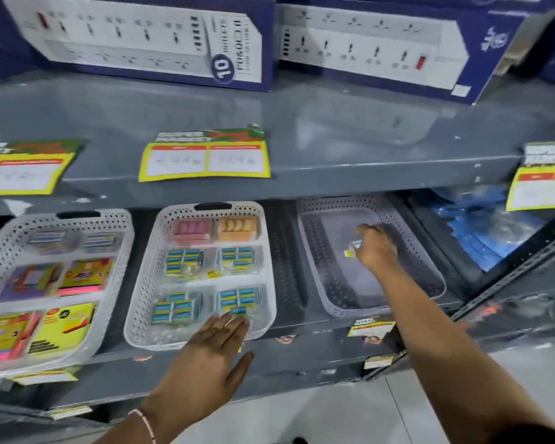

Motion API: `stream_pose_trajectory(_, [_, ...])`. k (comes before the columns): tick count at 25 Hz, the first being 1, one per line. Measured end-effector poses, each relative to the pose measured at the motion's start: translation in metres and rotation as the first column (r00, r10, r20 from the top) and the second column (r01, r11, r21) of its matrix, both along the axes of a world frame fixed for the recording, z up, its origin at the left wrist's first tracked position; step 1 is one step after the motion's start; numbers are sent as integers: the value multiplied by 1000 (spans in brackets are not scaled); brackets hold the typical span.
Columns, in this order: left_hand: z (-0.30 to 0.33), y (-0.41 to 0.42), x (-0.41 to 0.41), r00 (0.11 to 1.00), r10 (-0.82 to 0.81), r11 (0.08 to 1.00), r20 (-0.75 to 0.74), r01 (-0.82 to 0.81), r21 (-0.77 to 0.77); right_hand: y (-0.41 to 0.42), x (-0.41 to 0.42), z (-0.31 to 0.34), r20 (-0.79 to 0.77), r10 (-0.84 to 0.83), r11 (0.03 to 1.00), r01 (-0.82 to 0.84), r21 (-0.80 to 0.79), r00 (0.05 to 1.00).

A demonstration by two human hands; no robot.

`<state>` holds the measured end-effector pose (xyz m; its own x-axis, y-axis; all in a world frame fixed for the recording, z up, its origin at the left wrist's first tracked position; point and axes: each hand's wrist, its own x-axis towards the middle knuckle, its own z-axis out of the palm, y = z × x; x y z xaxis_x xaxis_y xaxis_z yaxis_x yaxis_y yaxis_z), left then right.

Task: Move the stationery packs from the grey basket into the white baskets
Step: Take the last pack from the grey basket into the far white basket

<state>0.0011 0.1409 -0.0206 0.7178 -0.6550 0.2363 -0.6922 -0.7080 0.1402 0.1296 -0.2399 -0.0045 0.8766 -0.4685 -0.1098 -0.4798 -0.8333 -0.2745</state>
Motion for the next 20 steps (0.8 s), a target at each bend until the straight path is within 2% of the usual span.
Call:
stream_pose_trajectory(4, [-1,-29,-1,999,47,999,4,-47,8,-34,12,0,-252,103,970,-154,-191,962])
stream_pose_trajectory(6, [0,-31,-3,998,56,998,2,-56,6,-42,19,4,-328,153,945,-235,-226,932])
stream_pose_trajectory(8, [1,-27,-5,997,73,997,2,-73,10,-45,21,11,-360,163,949,-246,-198,919])
stream_pose_trajectory(10, [3,-14,-9,995,101,995,-18,-101,8,-39,20,17,-313,152,975,-194,-106,938])
stream_pose_trajectory(12, [6,-4,-10,992,122,992,-38,-122,-13,-31,21,26,-166,133,991,-129,37,977])
stream_pose_trajectory(14, [13,22,-12,980,188,981,-65,-191,-35,6,30,39,2,149,980,-148,134,989])
stream_pose_trajectory(17, [22,72,-13,955,281,956,-96,-287,-60,78,40,62,172,321,923,-348,162,931])
stream_pose_trajectory(20, [31,131,-14,917,385,917,-104,-393,-72,164,43,75,261,421,822,-487,295,869])
